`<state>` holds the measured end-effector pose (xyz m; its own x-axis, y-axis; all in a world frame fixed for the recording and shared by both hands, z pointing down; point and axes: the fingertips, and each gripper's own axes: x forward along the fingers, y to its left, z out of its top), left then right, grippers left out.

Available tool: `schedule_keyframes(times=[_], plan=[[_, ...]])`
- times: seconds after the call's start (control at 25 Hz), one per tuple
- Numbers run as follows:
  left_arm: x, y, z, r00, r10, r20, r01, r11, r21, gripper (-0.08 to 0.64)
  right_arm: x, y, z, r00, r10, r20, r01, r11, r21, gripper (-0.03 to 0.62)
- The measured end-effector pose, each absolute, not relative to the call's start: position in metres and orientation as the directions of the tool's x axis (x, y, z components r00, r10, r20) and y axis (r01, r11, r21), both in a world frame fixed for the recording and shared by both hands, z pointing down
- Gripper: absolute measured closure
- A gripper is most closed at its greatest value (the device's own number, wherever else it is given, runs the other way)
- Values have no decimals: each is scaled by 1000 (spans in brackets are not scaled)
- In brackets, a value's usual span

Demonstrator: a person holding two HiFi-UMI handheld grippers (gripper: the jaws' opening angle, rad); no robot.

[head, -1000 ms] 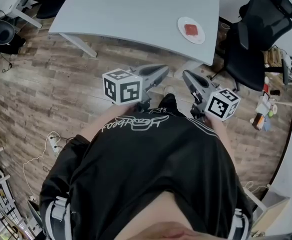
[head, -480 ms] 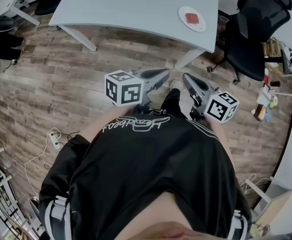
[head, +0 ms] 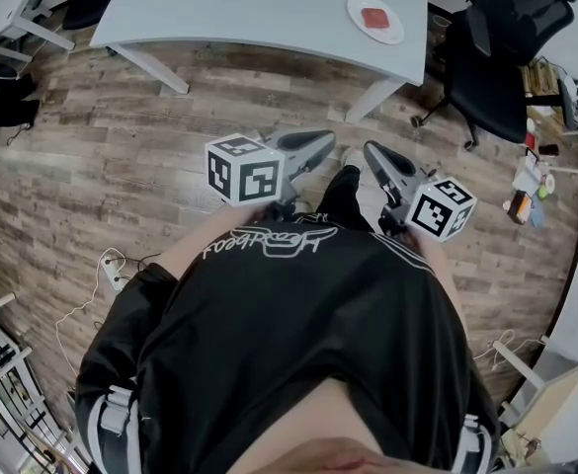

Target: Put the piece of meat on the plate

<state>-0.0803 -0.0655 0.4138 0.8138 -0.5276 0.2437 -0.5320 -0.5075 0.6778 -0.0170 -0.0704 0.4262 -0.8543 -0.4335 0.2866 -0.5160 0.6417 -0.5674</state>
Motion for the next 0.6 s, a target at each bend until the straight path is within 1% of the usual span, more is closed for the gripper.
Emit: schedule_keyframes(times=[0.6], plan=[[-79,-53,418,821,-508,261,-533,-516,670,552,-21,-58,428,-855,-434,284,-515,647,-562,580]])
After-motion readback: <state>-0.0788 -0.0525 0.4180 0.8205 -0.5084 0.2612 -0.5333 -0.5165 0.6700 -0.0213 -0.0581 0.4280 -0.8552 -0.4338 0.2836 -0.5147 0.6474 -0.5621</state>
